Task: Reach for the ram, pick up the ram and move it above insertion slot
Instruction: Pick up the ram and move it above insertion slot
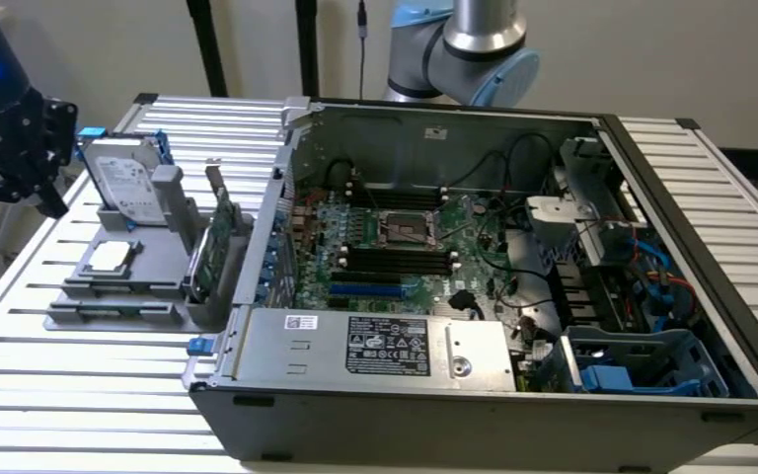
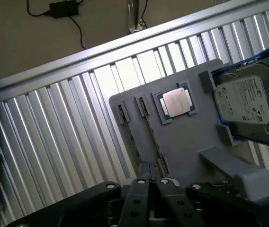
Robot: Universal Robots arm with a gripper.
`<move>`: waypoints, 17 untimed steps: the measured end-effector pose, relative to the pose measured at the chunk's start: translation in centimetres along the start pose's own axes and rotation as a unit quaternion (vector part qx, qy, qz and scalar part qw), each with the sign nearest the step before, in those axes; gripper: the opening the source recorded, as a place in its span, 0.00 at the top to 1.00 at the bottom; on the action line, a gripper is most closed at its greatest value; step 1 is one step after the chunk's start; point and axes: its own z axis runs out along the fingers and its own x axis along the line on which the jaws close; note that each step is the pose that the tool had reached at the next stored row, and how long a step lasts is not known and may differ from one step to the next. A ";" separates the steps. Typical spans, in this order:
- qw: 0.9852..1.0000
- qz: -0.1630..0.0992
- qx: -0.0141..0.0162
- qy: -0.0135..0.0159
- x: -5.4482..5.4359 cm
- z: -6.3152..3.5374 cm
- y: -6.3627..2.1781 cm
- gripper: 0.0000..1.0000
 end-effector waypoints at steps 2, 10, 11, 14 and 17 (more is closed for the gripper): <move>1.000 -0.018 0.001 0.000 0.0 0.02 0.00 0.89; 0.997 -0.071 0.006 -0.002 0.0 0.11 0.00 0.89; 0.997 -0.076 0.006 -0.003 0.0 0.12 0.00 0.89; 0.996 -0.084 0.006 -0.004 0.0 0.12 -0.11 0.89; 0.996 -0.084 0.006 -0.004 -0.1 0.13 -0.25 0.89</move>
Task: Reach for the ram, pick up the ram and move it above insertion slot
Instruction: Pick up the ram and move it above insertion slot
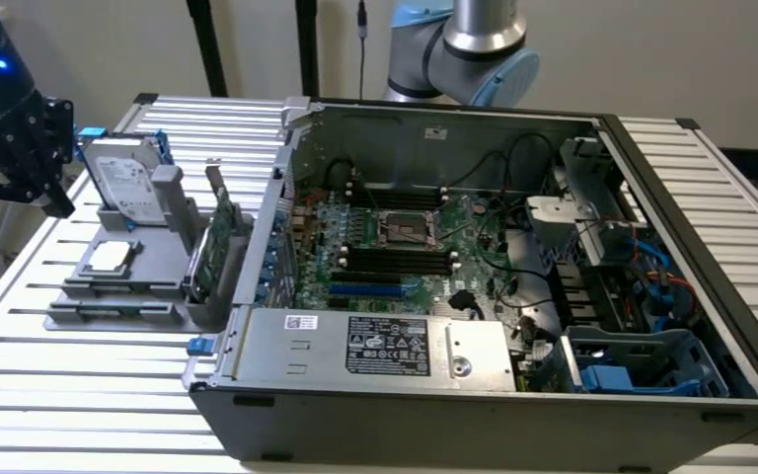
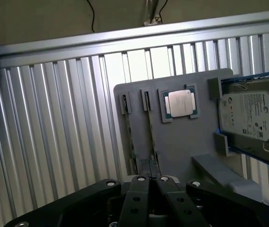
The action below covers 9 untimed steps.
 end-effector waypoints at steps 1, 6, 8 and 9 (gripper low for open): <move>1.000 0.000 0.000 0.000 0.0 -0.01 -0.02 0.89; 1.000 0.000 0.000 0.000 0.0 -0.01 -0.07 0.89; 1.000 0.000 0.000 -0.001 0.0 -0.01 -0.08 0.89; 1.000 0.000 0.000 -0.001 0.0 0.00 -0.08 0.89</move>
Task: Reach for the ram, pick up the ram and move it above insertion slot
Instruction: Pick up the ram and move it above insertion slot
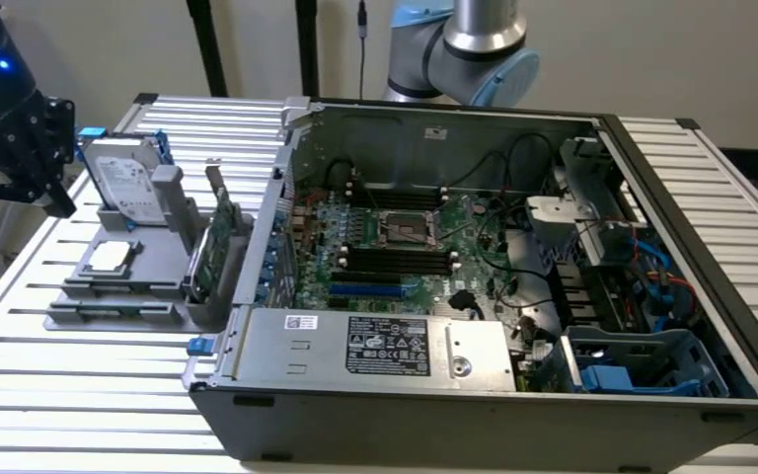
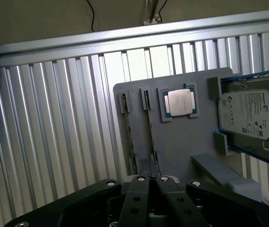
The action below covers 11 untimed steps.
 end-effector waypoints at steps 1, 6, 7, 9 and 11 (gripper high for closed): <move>1.000 0.000 0.000 0.000 0.0 0.01 0.00 0.89; 1.000 -0.011 0.000 0.000 0.0 0.08 0.00 0.89; 1.000 -0.019 -0.001 0.000 0.0 0.13 0.00 0.89; 0.999 -0.037 -0.001 0.000 0.0 0.18 0.00 0.89; 0.998 -0.056 -0.002 0.000 0.0 0.22 0.00 0.89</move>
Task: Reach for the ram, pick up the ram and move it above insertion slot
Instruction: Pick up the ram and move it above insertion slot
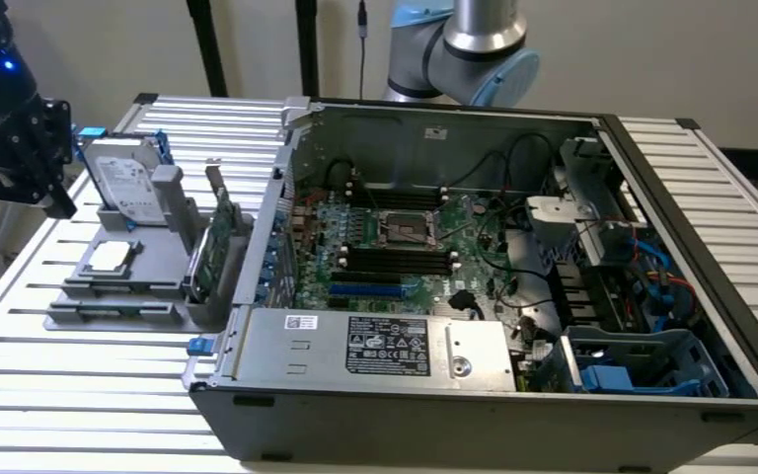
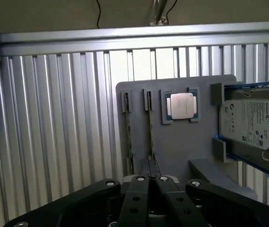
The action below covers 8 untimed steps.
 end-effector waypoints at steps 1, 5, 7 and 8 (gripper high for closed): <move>1.000 -0.009 0.000 0.000 0.0 0.02 0.00 0.89; 1.000 -0.031 -0.001 0.000 0.0 0.03 0.00 0.89; 0.999 -0.032 -0.001 0.000 0.0 0.03 0.00 0.89; 0.999 -0.033 -0.001 0.000 0.0 0.03 0.00 0.88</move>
